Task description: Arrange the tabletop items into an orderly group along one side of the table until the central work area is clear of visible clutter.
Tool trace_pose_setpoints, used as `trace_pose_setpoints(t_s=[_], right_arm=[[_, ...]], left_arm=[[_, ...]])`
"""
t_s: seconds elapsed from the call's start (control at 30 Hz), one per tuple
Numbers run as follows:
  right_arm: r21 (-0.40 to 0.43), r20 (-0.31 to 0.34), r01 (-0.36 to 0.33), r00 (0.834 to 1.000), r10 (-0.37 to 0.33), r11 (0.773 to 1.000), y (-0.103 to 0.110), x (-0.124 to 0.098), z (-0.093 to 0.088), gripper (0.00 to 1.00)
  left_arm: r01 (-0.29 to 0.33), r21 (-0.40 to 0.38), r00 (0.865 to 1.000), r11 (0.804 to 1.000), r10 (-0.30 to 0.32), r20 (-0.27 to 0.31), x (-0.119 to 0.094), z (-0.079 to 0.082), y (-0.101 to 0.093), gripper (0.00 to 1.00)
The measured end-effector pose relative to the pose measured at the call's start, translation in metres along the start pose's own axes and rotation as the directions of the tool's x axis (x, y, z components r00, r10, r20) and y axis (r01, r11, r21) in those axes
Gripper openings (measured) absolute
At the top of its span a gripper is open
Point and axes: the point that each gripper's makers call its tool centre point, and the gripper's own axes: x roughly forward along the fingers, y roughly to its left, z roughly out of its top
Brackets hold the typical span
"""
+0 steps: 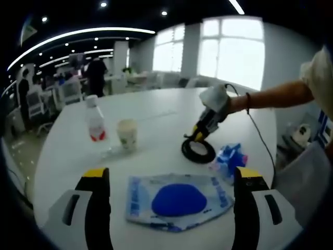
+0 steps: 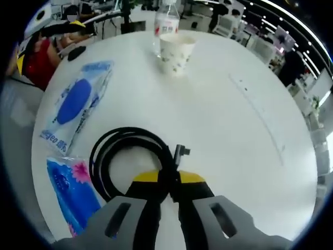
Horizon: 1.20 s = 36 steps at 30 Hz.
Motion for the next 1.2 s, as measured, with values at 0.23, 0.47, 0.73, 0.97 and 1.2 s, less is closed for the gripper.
trace_pose_setpoints(t_s=[0.23, 0.47, 0.73, 0.97, 1.2], right_arm=[[0.017, 0.011, 0.002, 1.0, -0.003, 1.0, 0.0, -0.011, 0.002, 0.1], [0.02, 0.031, 0.005, 1.0, -0.006, 1.0, 0.001, -0.03, 0.004, 0.09], [0.055, 0.036, 0.025, 0.999, -0.027, 0.998, -0.006, -0.051, -0.003, 0.09], [0.098, 0.041, 0.063, 0.997, -0.067, 0.993, -0.018, -0.073, -0.014, 0.09], [0.13, 0.038, 0.074, 0.996, -0.08, 0.989, -0.023, -0.084, -0.023, 0.09]], left_arm=[[0.008, 0.007, 1.0, 1.0, -0.008, -0.002, 0.001, 0.0, -0.004, 0.95], [0.014, 0.006, 1.0, 1.0, -0.014, 0.0, 0.0, 0.0, -0.006, 0.95], [0.021, 0.012, 1.0, 1.0, -0.021, 0.006, -0.001, 0.001, -0.008, 0.95], [0.029, 0.018, 1.0, 0.999, -0.029, 0.005, 0.0, 0.002, -0.011, 0.95], [0.036, 0.024, 0.999, 0.999, -0.036, -0.003, 0.001, 0.001, -0.013, 0.94]])
